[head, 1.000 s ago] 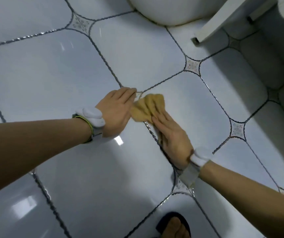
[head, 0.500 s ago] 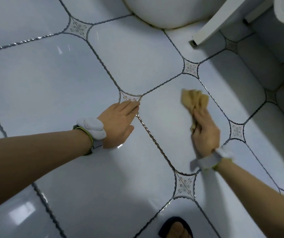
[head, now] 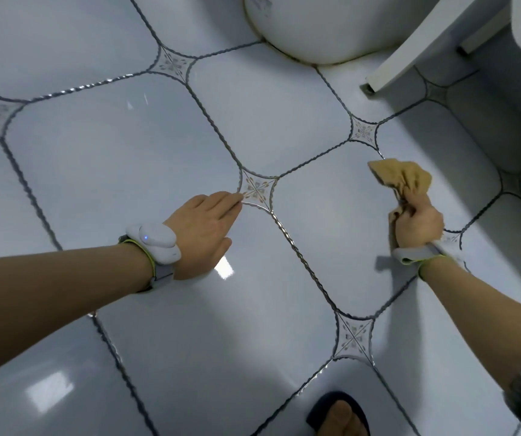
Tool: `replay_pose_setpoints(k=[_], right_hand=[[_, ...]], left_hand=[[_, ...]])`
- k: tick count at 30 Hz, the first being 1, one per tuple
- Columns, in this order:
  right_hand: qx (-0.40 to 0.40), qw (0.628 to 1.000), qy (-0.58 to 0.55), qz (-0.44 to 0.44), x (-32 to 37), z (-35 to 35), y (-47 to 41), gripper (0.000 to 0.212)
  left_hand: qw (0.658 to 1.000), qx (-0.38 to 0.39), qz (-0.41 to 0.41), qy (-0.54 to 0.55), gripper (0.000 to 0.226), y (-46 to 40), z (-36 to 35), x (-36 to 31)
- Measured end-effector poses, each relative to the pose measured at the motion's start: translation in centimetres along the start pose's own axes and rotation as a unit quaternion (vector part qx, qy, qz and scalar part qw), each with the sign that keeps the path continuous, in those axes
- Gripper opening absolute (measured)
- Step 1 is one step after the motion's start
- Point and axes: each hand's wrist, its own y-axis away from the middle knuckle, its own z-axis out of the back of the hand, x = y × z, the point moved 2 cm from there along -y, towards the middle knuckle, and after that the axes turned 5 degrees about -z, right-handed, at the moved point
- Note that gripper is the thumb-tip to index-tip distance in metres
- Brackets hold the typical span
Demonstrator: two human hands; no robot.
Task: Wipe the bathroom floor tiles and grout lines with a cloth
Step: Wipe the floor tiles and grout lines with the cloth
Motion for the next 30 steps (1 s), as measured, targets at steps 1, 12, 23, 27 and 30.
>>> replay_pose_setpoints(k=[1, 12, 23, 27, 30], right_hand=[[-0.009, 0.999, -0.003, -0.041, 0.6, -0.6, 0.2, 0.058], [0.298, 0.786, -0.074, 0.537, 5.9, -2.0, 26.0, 0.068], [0.037, 0.992, -0.002, 0.122, 7.7, -3.2, 4.5, 0.049], [0.032, 0.964, -0.030, 0.262, 9.7, -4.3, 10.8, 0.063], [0.131, 0.901, -0.097, 0.402, 11.2, -4.5, 18.0, 0.094]], left_hand=[[1.000, -0.001, 0.008, 0.001, 0.063, 0.6, 0.1, 0.3], [1.000, 0.000, 0.024, 0.001, 0.061, 1.2, 0.4, 0.2], [0.997, 0.010, 0.071, 0.001, 0.057, 5.7, 0.1, 2.4], [0.994, 0.019, 0.104, 0.026, 0.059, 6.9, -0.3, 2.3], [0.993, 0.021, 0.107, 0.038, 0.060, 6.9, -0.4, 1.8]])
